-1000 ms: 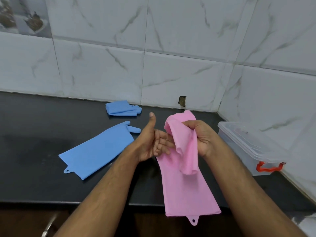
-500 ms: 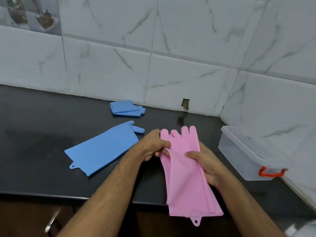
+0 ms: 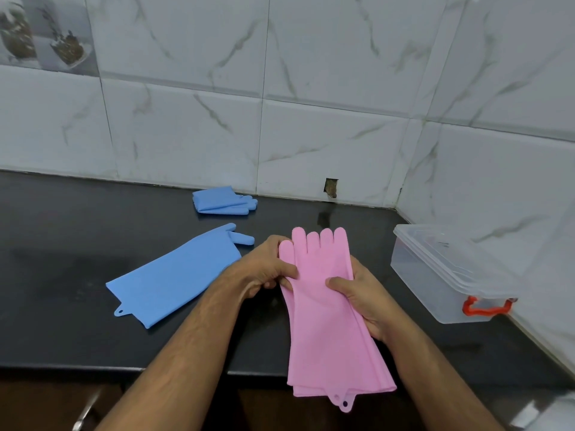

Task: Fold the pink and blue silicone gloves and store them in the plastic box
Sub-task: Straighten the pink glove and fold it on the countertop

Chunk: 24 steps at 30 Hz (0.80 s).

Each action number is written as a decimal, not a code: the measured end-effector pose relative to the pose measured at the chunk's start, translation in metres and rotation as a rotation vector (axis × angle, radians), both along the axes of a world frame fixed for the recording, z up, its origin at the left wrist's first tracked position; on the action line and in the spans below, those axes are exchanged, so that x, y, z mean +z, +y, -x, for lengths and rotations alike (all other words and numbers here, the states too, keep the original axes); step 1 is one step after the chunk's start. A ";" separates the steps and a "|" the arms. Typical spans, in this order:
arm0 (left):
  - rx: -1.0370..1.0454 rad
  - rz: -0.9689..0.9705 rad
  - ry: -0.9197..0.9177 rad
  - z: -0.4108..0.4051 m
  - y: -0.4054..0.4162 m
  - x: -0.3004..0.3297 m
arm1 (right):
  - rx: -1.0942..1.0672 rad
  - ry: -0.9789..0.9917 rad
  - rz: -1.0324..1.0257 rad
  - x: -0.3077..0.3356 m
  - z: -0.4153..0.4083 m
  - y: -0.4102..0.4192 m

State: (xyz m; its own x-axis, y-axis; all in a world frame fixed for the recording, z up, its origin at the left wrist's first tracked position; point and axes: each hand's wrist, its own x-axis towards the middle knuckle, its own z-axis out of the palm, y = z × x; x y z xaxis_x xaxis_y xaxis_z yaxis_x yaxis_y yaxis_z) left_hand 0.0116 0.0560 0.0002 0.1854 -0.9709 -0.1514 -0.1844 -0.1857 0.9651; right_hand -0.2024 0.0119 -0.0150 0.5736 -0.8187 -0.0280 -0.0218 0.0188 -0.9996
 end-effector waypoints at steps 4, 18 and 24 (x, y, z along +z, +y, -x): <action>0.023 0.034 -0.041 0.002 0.000 -0.002 | 0.019 0.004 0.009 -0.001 0.000 -0.002; 0.159 0.149 0.036 0.003 -0.002 -0.010 | 0.024 0.069 0.030 0.003 -0.003 -0.003; 0.193 0.123 -0.009 0.004 -0.005 -0.009 | 0.013 0.101 0.023 0.004 -0.004 -0.003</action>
State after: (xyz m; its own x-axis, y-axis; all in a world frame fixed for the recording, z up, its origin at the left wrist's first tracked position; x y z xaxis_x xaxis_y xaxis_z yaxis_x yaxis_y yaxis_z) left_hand 0.0081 0.0512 -0.0091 0.3704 -0.9283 -0.0319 -0.1653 -0.0997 0.9812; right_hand -0.1988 0.0088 -0.0109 0.5797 -0.8120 -0.0675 -0.1231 -0.0054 -0.9924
